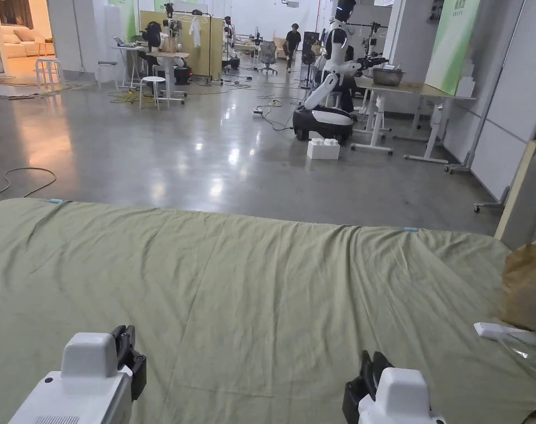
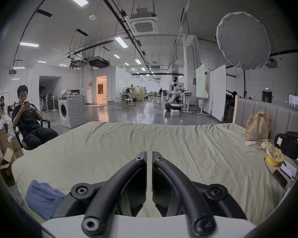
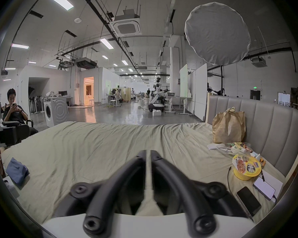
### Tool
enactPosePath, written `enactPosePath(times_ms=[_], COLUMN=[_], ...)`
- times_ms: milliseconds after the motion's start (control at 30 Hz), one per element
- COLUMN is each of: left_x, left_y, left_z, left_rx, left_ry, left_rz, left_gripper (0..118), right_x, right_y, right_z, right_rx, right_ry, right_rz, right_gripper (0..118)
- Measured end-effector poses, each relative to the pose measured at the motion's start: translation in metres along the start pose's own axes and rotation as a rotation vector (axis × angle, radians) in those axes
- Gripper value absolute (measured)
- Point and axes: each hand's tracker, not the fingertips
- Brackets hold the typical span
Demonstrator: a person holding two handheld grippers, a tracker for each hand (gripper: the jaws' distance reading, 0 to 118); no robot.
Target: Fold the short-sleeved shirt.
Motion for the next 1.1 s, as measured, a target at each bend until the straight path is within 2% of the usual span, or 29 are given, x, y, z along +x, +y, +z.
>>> enactPosePath(times_ms=[33,67,100,133,200,300,400,533,667,733,867,967,1000,1100], left_x=[0.0,-0.001,-0.001,0.0,0.0,0.002,0.002,-0.001,-0.008,-0.016,-0.009,-0.007,-0.009,-0.009], left_y=[0.001,0.001,0.002,0.0,-0.001,-0.005,-0.008,-0.009,-0.01,-0.011,-0.006,-0.007,-0.007,-0.008], left_z=[0.001,-0.001,-0.003,0.002,0.003,0.005,0.006,0.003,-0.006,-0.015,-0.007,-0.001,-0.003,0.001], left_rx=[0.004,0.001,-0.002,-0.003,-0.009,-0.003,-0.01,0.003,0.018,0.013,0.013,0.009,0.004,-0.005], left_ry=[0.001,0.001,0.0,0.0,0.004,0.021,0.04,0.036,0.021,0.024,0.043,0.064,0.067,0.076], left_rz=[-0.004,-0.004,-0.003,-0.005,-0.004,-0.024,-0.038,-0.041,-0.024,-0.015,-0.004,-0.008,-0.006,0.003], left_gripper=[26,41,57,62,64,68,84,100,102,108,109,111,111,111], right_x=[0.0,0.0,0.001,0.001,0.001,0.003,0.005,0.006,0.01,0.009,0.008,0.011,0.01,0.007], right_y=[0.0,0.0,-0.001,-0.002,-0.002,-0.003,-0.003,-0.003,-0.004,-0.003,-0.002,-0.003,0.0,0.003], right_z=[0.0,0.0,-0.001,-0.001,-0.002,-0.004,-0.005,-0.003,-0.007,-0.009,-0.012,-0.014,-0.014,-0.016], right_rx=[0.005,0.005,0.002,0.005,0.006,0.003,0.005,0.046,0.048,0.04,0.05,0.001,0.015,-0.012], right_ry=[-0.003,-0.006,-0.015,-0.027,-0.042,-0.045,-0.035,-0.033,-0.016,-0.012,0.011,0.043,0.029,0.006], right_rz=[0.009,0.008,0.002,0.003,0.012,0.006,-0.016,-0.032,-0.066,-0.067,-0.039,-0.136,-0.117,-0.134], right_gripper=[59,71,76,78,89,96,111,113,118,118,118,118,118,118])
